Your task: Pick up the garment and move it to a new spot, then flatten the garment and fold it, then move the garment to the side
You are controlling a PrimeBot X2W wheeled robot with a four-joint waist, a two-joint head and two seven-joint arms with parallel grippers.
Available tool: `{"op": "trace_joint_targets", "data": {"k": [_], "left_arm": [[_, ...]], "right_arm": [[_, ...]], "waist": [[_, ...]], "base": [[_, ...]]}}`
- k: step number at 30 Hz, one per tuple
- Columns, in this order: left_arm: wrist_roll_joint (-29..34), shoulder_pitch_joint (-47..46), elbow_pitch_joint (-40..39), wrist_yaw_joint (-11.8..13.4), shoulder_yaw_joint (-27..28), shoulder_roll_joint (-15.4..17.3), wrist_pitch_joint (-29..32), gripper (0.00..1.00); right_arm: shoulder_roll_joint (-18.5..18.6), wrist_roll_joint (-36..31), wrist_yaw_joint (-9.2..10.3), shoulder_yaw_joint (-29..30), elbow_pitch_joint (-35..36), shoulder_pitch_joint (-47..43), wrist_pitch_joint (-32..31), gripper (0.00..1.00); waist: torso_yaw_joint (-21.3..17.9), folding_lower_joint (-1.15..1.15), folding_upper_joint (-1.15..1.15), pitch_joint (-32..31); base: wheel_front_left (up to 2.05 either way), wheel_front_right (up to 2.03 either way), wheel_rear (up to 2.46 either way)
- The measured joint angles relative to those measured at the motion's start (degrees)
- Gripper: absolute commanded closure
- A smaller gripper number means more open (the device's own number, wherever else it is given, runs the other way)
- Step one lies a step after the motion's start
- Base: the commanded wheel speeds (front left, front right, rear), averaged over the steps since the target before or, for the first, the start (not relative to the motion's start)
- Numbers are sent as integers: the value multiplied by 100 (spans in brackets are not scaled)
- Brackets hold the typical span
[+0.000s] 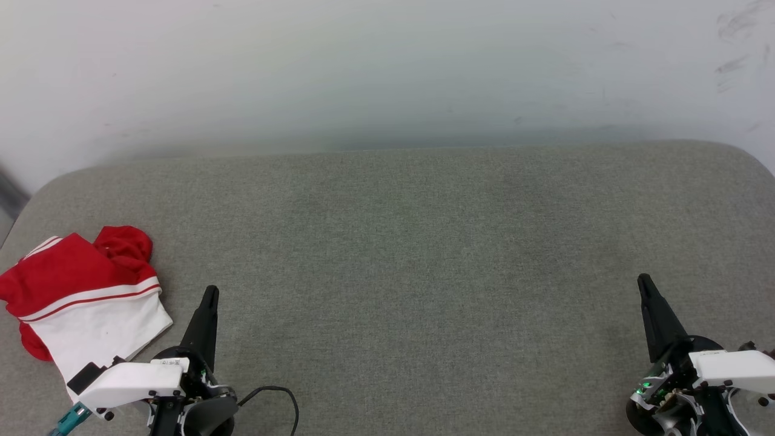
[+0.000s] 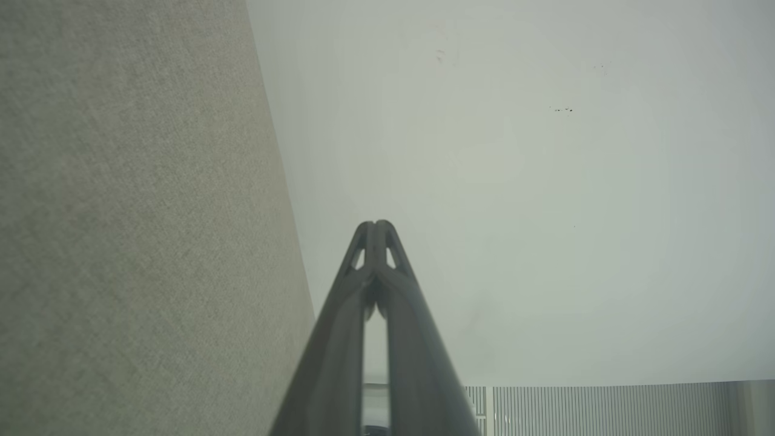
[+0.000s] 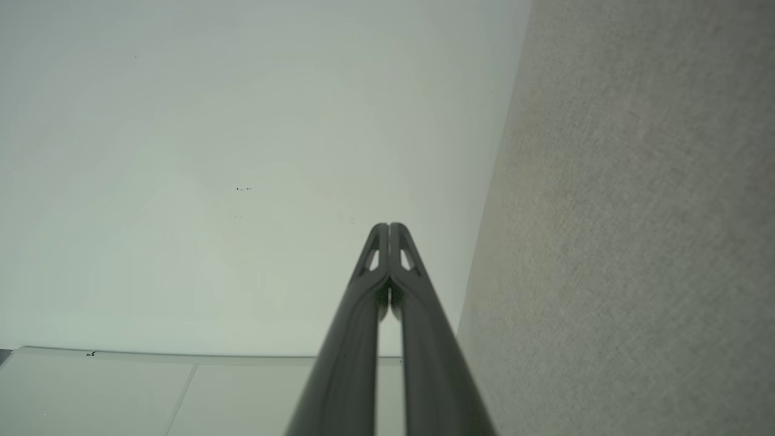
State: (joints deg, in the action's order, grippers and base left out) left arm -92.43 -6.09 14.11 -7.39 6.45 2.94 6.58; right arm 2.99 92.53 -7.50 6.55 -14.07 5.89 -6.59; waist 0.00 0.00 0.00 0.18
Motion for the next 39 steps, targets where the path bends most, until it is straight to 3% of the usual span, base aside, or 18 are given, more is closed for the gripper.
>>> {"op": "trace_joint_targets", "data": {"k": [27, 28, 39], "left_arm": [[0, 0, 0, 0, 1, 0, -1, 100], [0, 7, 16, 1, -7, -1, -2, 0], [56, 303, 136, 8, -77, -26, -188, 0]], "right_arm": [[0, 0, 0, -1, 0, 0, 0, 100], [0, 2, 0, 0, -16, -9, 0, 0], [-8, -109, 2, -115, -211, -273, 177, 0]], "waist": [[0, 0, 0, 0], [0, 0, 0, 0], [-9, 0, 0, 8]], "base": [[0, 0, 0], [0, 0, 0], [0, 0, 0]]}}
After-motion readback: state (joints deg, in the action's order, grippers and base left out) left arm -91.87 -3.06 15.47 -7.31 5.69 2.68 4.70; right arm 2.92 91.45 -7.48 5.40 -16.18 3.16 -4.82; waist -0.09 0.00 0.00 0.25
